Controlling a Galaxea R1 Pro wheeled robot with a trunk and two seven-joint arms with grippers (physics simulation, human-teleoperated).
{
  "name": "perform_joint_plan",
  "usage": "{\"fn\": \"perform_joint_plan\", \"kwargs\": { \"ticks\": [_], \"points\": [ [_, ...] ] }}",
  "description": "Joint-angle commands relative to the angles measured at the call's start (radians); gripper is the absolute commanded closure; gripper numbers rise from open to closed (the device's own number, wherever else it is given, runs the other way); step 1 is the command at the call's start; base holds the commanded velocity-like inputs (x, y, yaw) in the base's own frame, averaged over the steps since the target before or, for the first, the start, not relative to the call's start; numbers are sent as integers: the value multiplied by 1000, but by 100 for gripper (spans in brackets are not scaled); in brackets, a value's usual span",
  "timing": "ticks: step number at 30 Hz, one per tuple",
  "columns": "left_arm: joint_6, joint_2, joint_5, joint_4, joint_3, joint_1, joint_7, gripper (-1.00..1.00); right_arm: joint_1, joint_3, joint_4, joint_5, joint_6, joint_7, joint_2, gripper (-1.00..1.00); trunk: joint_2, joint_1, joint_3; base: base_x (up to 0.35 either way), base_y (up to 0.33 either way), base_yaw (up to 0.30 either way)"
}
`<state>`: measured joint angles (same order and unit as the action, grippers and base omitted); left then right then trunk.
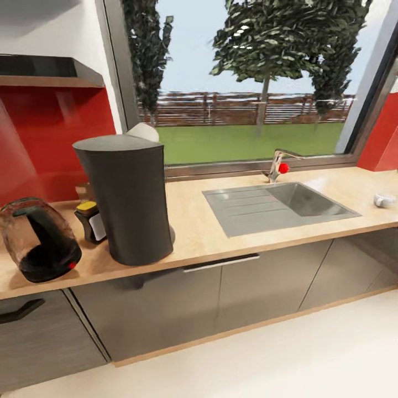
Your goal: Set up a coffee station on the kitchen countertop: keep the coffee maker on the countertop, move the bottle of coffee from the kitchen shelf to the counter next to the coffee maker, place a paper coffee filter on top of the coffee maker, put the saucer next to the coffee maker with the coffee cup on the saucer, and place the electric kettle next to the coffee maker.
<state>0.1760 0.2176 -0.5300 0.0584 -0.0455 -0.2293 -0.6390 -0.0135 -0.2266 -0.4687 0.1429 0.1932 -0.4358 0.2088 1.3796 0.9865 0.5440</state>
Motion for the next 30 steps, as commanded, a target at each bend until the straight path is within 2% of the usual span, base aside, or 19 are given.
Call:
{"fn": "perform_joint_plan", "kwargs": {
  "ticks": [1,10,30],
  "points": [
    [7,0,-2,-2,-5,-1,-2,-100,0,-3,0,9,-1,-8,0,-100,0,0,1,114,-313,-83],
    [7,0,-2,-2,-4,-1,-2,-100,0,-3,-1,9,0,-9,0,-100,0,0,1,119,-314,-47],
    [7,0,-2,-2,-4,-1,-2,-100,0,-3,0,9,0,-9,0,-100,0,0,1,120,-314,-275]
  ]
}}
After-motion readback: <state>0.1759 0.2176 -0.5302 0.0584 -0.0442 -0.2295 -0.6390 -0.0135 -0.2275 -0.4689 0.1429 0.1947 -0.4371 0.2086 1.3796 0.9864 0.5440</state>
